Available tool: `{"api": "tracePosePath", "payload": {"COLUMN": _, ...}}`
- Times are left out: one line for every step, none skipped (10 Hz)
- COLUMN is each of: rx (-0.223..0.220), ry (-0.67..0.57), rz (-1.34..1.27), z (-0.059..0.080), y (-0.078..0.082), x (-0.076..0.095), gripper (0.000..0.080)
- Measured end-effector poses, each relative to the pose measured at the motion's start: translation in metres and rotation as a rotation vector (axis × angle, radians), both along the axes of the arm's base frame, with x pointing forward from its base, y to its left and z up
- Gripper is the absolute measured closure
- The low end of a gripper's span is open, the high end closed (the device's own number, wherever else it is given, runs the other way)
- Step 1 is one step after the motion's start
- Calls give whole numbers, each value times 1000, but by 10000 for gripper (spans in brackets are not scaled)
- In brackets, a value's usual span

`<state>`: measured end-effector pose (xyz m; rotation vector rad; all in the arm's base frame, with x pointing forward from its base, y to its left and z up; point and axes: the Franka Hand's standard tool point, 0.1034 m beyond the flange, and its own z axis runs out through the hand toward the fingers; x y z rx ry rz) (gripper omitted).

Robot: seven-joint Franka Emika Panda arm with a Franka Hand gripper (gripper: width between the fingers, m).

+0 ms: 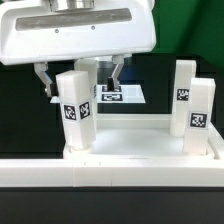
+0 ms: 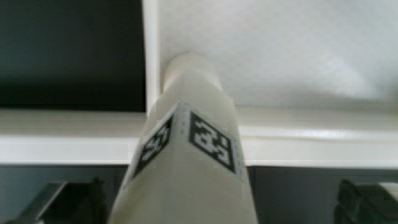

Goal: Assemble desk

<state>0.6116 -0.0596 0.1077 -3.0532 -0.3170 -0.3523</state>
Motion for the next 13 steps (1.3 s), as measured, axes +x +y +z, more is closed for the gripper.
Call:
{"api": "tracePosePath", "payload": {"rx": -17, "ry": -5, "rz": 72, "z": 0, "y": -1, "x": 0, "gripper": 151}}
{"api": "tracePosePath", "payload": {"rx": -34, "ry": -10, "rz": 146, "z": 0, "y": -4, "x": -1, "gripper": 151}}
{"api": "tracePosePath", "payload": {"rx": -42, "ry": -13, "rz": 178, "z": 0, "y": -6, "x": -1, "gripper": 151}}
{"api": "tracePosePath", "payload": {"rx": -63, "ry": -19, "rz": 259, "z": 0, "y": -7, "x": -1, "gripper": 151}}
{"api": "tracePosePath", "payload": {"rx": -78, "ry": -22, "rz": 323, "z": -1, "y": -8, "x": -1, "gripper": 151}}
{"api": "tracePosePath", "payload": {"rx": -91, "ry": -24, "rz": 366, "z": 0, "y": -7, "x": -1, "gripper": 151}}
{"api": "tracePosePath", "payload": {"rx": -93, "ry": -25, "rz": 376, "z": -1, "y": -7, "x": -1, "gripper": 151}}
{"api": "tracePosePath", "payload": {"rx": -93, "ry": -24, "rz": 375, "z": -1, "y": -7, "x": -1, "gripper": 271}}
{"api": "tracePosePath", "payload": {"rx": -92, "ry": -24, "rz": 375, "z": -1, "y": -7, "x": -1, "gripper": 406}}
{"api": "tracePosePath", "payload": {"rx": -87, "ry": -22, "rz": 353, "z": -1, "y": -7, "x": -1, "gripper": 406}}
{"api": "tracePosePath", "payload": {"rx": -86, "ry": -22, "rz": 349, "z": -1, "y": -7, "x": -2, "gripper": 511}}
{"api": "tracePosePath", "payload": {"rx": -70, "ry": -17, "rz": 281, "z": -1, "y": -7, "x": -2, "gripper": 511}}
{"api": "tracePosePath", "payload": {"rx": -59, "ry": -14, "rz": 234, "z": -2, "y": -7, "x": -2, "gripper": 511}}
